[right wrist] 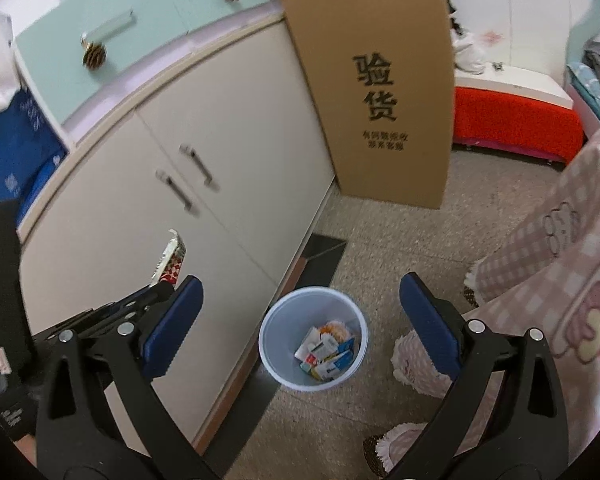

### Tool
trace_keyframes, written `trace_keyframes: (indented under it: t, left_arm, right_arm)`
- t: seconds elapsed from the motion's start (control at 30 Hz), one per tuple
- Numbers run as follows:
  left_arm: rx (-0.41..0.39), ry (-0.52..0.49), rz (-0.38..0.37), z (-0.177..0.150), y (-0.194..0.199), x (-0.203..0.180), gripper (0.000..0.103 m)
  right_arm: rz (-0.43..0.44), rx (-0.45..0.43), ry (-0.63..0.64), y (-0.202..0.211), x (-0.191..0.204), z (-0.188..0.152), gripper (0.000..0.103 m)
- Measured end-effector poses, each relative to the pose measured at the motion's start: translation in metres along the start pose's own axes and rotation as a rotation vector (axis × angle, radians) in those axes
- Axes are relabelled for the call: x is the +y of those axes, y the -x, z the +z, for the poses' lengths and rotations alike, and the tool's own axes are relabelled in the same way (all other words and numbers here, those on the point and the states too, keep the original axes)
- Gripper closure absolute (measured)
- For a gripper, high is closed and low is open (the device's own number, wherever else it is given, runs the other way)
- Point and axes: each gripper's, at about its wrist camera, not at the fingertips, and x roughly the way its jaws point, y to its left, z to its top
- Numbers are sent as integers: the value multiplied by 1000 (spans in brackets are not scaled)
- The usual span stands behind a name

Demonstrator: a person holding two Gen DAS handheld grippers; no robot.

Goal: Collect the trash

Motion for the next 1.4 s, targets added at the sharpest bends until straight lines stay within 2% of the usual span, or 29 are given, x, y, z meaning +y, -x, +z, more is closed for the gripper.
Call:
trace_keyframes:
  t: [0.03,0.1,0.13,0.17,0.37,0.57,0.8,0.93,1.23,1.4]
  left_arm:
    - [-4,0,2,1,0,-1,88]
    - [-7,-1,4,8,-2,-6,72]
    - [1,-2,14,9,-3,-7,47]
    - [-6,-3,31,10,-3,-8,32]
    - [-13,6,23,-1,13,-11,31]
    - [-73,-18,78,-16,57,-21,31]
    - [-215,-49,68,-37,140,-42,22]
    - [-305,-94,64,-55,189,-60,21]
    - [-487,-142,-71,-118,295,-101,19]
    - [-584,-199,-70,-149,341,-123,14]
  right_arm:
    - [0,-8,-6,3,-2,1,7]
    - [-4,-11,-7,9,-6,3,7]
    - [-7,-13,-7,12,-8,3,7]
    - [-11,-14,-9,16,-11,3,7]
    - [-32,-25,-18,39,-21,0,7]
    - [-31,-63,-25,82,-28,-2,6]
    - [-55,-134,32,156,-32,-11,6]
    - [-101,-206,68,210,-38,-21,6]
    - [-188,-360,126,321,-53,-51,6]
    - [-217,-447,115,378,-61,-87,6]
